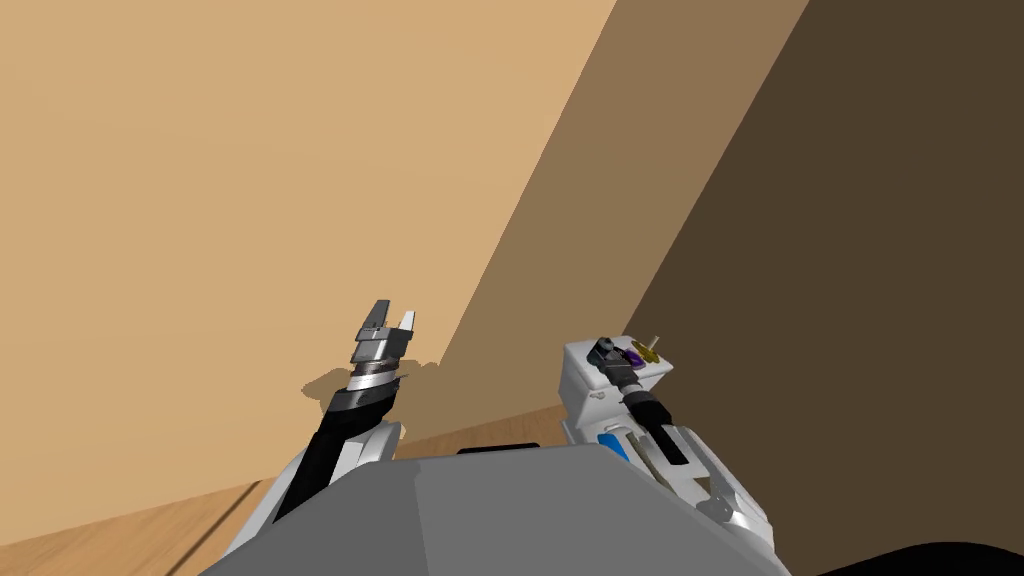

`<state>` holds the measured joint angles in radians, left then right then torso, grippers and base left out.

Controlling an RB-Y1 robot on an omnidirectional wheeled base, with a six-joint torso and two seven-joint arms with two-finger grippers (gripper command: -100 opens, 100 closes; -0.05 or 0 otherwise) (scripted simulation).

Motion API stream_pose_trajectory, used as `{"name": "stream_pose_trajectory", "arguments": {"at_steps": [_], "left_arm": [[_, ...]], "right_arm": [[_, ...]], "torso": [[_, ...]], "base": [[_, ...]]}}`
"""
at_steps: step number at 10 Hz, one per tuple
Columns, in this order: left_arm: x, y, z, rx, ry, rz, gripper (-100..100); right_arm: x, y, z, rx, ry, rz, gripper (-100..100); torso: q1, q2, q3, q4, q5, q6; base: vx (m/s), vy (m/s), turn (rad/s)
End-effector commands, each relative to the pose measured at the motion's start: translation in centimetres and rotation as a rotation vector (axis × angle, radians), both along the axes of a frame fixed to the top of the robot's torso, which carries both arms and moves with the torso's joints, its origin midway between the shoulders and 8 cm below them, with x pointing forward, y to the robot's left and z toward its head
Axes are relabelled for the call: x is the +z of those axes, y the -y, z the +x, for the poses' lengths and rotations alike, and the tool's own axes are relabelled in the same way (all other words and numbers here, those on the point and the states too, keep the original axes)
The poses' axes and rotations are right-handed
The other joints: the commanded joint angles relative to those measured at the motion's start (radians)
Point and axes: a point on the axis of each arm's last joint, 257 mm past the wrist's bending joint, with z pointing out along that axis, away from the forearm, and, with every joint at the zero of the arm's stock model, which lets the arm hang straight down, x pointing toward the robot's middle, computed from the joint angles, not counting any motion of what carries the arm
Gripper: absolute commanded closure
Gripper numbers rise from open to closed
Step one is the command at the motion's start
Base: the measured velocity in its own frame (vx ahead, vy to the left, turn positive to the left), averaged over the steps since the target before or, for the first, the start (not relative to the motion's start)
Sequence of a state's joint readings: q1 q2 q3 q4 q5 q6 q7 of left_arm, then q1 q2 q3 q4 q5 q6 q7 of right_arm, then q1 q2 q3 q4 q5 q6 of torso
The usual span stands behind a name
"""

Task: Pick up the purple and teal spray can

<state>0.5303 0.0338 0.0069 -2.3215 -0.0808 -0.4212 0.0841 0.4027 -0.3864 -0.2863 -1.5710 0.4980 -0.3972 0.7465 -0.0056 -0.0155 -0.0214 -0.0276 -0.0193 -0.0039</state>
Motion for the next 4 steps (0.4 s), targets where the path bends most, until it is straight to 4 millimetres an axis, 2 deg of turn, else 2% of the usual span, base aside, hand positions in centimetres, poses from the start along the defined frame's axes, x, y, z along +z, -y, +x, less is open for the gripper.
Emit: {"name": "stream_pose_trajectory", "arguments": {"at_steps": [1, 2, 3, 4], "left_arm": [[0.00, 0.00, 0.00, 0.000, 0.000, 0.000, 0], [0.00, 0.00, 0.00, 0.000, 0.000, 0.000, 0], [0.00, 0.00, 0.00, 0.000, 0.000, 0.000, 0], [0.00, 0.00, 0.00, 0.000, 0.000, 0.000, 0]], "right_arm": [[0.48, -0.16, -1.12, -0.001, -0.002, -0.011, 100], [1.11, -0.45, -0.92, 0.006, 0.010, -0.015, 100], [0.68, -0.18, -0.83, 0.001, 0.003, -0.012, 100], [0.76, -0.19, -0.80, 0.002, 0.004, -0.014, 0]], "torso": [[0.000, 0.000, 0.000, 0.000, 0.000, 0.000], [0.001, 0.001, 0.001, 0.000, 0.000, 0.000], [0.003, 0.002, 0.001, 0.001, 0.001, -0.001], [0.003, 0.003, 0.002, 0.001, 0.000, -0.001]], "base": [[0.025, -0.012, -0.012], [0.002, 0.002, -0.018], [0.000, 0.000, 0.000], [0.000, 0.000, 0.000]]}}
